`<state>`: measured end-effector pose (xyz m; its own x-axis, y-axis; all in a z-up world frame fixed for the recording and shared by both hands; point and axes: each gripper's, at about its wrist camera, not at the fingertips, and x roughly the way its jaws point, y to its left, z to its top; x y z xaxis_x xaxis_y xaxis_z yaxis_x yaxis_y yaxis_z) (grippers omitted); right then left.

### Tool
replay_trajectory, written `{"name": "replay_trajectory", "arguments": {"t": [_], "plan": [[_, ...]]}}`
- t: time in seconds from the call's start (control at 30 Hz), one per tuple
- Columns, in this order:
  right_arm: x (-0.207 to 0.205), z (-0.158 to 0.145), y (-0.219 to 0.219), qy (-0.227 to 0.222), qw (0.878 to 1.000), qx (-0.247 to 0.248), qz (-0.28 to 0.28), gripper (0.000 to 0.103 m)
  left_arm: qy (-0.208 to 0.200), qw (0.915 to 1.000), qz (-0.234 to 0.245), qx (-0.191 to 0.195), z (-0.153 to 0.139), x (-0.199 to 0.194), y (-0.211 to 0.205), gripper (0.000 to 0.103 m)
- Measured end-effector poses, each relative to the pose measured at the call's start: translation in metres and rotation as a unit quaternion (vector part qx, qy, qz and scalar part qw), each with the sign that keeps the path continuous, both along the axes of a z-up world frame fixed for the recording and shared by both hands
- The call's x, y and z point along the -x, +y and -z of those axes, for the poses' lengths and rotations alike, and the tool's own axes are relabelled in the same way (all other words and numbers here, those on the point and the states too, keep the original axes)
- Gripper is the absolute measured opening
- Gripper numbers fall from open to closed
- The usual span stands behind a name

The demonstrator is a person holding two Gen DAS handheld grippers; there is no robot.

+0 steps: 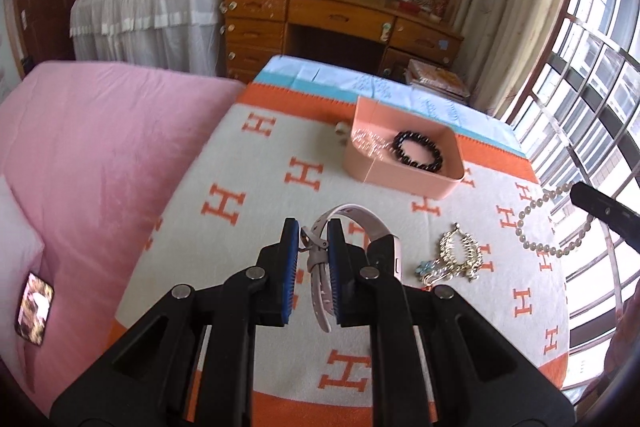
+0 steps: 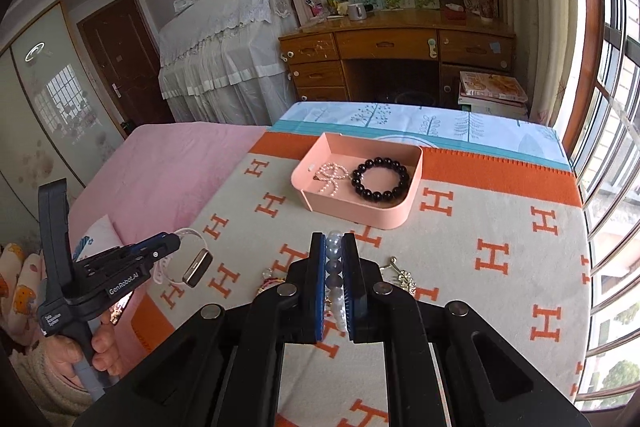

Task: Organize jewelry
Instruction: 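Carry the watch and pearl bracelet into the pink tray and open both tools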

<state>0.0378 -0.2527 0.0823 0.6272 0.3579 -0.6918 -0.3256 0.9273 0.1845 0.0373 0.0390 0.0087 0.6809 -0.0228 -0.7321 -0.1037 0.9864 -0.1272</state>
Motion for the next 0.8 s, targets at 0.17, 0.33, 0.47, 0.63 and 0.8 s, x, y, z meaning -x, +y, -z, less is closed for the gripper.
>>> {"name": "replay_trajectory", "arguments": {"t": [0.17, 0.33, 0.47, 0.63, 0.8], "plan": [[0.005, -0.051, 0.012, -0.018, 1.0, -0.002, 0.001, 0.008, -0.005, 0.999, 0.042, -0.014, -0.033, -0.014, -0.005, 0.012], [0.0, -0.101, 0.021, -0.029, 0.999, -0.006, 0.013, 0.008, -0.029, 0.9962, 0.071, -0.041, -0.074, -0.03, -0.009, 0.012], [-0.014, -0.132, 0.028, -0.034, 0.999, -0.01, 0.029, 0.008, -0.027, 0.9944, 0.099, -0.026, -0.099, -0.058, -0.012, 0.012], [-0.053, -0.146, 0.036, -0.02, 0.998, -0.015, 0.049, 0.008, -0.021, 0.9927, 0.118, -0.013, -0.115, -0.106, -0.022, 0.012], [-0.109, -0.119, 0.038, 0.025, 0.996, -0.025, 0.077, 0.008, -0.002, 0.9912, 0.132, -0.014, -0.096, -0.157, -0.041, 0.012]]}}
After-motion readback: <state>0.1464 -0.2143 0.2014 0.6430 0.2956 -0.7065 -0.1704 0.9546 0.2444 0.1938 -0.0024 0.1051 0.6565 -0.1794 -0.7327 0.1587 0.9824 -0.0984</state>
